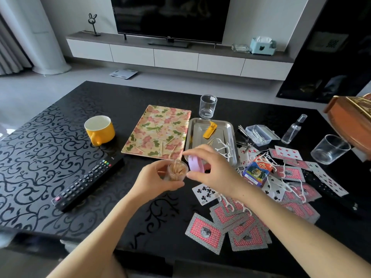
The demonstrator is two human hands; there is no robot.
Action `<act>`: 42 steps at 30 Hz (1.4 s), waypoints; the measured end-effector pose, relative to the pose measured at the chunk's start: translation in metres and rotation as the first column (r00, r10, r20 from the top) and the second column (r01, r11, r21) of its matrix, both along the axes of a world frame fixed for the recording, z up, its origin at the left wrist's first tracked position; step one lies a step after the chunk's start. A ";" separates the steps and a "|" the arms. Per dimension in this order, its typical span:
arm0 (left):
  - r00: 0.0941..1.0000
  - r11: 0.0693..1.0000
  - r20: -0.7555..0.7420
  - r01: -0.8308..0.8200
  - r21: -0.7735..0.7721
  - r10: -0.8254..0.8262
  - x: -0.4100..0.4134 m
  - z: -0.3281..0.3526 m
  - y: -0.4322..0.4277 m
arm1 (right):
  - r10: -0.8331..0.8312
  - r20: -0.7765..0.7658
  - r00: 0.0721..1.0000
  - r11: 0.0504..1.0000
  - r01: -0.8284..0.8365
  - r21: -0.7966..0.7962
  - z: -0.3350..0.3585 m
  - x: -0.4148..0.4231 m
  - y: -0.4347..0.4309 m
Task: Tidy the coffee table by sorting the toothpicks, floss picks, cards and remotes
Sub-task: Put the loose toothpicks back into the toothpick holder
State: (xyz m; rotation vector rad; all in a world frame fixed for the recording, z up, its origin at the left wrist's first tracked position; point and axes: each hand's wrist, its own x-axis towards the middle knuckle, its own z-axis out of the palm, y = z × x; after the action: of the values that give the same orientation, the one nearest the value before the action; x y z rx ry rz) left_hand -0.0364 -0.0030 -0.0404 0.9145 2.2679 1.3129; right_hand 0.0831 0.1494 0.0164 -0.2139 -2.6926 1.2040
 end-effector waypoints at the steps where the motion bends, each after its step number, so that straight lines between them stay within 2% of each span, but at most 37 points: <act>1: 0.999 0.999 0.035 -0.038 0.029 0.037 -0.002 -0.001 -0.002 | -0.077 0.040 0.996 0.997 0.077 -0.017 -0.008 -0.001 0.001; 4: 0.988 0.985 0.070 -0.141 0.099 0.134 -0.009 0.001 -0.004 | -0.197 0.251 0.948 0.963 0.139 0.229 -0.042 -0.009 0.001; 6: 0.982 0.975 0.082 -0.181 0.131 0.171 -0.014 0.005 0.000 | -0.200 0.285 0.937 0.950 0.114 0.292 -0.061 -0.018 -0.003; 10: 0.976 0.969 0.084 -0.209 0.130 0.199 -0.028 0.006 0.014 | -0.068 0.376 0.924 0.877 -0.125 0.464 -0.078 -0.032 -0.007; 12: 0.980 0.975 0.043 -0.198 0.104 0.195 -0.035 0.004 0.023 | -0.034 0.346 0.938 0.899 -0.123 0.421 -0.078 -0.034 0.003; 14: 0.980 0.976 0.004 -0.201 0.087 0.201 -0.039 0.004 0.031 | -0.182 0.138 0.974 0.937 0.129 0.324 -0.073 -0.037 0.024; 15: 0.977 0.974 -0.019 -0.210 0.079 0.212 -0.042 0.003 0.036 | -0.324 0.076 0.943 0.907 0.287 0.309 -0.071 -0.043 0.039; 17: 0.967 0.968 -0.068 -0.240 0.069 0.245 -0.044 0.004 0.043 | -0.571 0.082 0.817 0.789 0.518 0.330 -0.066 -0.057 0.072; 20: 0.946 0.954 -0.127 -0.290 0.076 0.298 -0.047 0.000 0.053 | -0.718 0.192 0.669 0.676 0.605 0.422 -0.067 -0.082 0.104; 22: 0.931 0.946 -0.169 -0.316 0.072 0.324 -0.047 -0.006 0.056 | -0.730 0.264 0.630 0.673 0.596 0.439 -0.069 -0.098 0.114; 28: 0.920 0.951 -0.247 -0.306 0.034 0.305 -0.053 -0.025 0.060 | -0.656 0.426 0.623 0.751 0.486 0.447 -0.082 -0.133 0.116; 32: 0.917 0.953 -0.268 -0.301 0.023 0.296 -0.064 -0.028 0.069 | -0.601 0.581 0.550 0.794 0.494 0.354 -0.090 -0.153 0.119; 35: 0.911 0.953 -0.288 -0.301 0.030 0.296 -0.066 -0.028 0.071 | -0.553 0.613 0.564 0.808 0.542 0.231 -0.093 -0.162 0.120; 39: 0.904 0.950 -0.299 -0.310 0.029 0.304 -0.064 -0.031 0.070 | -0.557 0.619 0.554 0.789 0.585 0.187 -0.091 -0.167 0.121; 42: 0.906 0.953 -0.304 -0.301 0.025 0.294 -0.063 -0.036 0.071 | -0.529 0.640 0.557 0.724 0.690 -0.002 -0.090 -0.161 0.122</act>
State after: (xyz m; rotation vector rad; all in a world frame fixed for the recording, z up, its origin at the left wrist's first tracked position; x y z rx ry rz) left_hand -0.0993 0.0683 -0.0766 0.8343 2.7466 1.3393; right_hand -0.0784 0.2718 -0.0731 -1.7119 -2.4524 1.3676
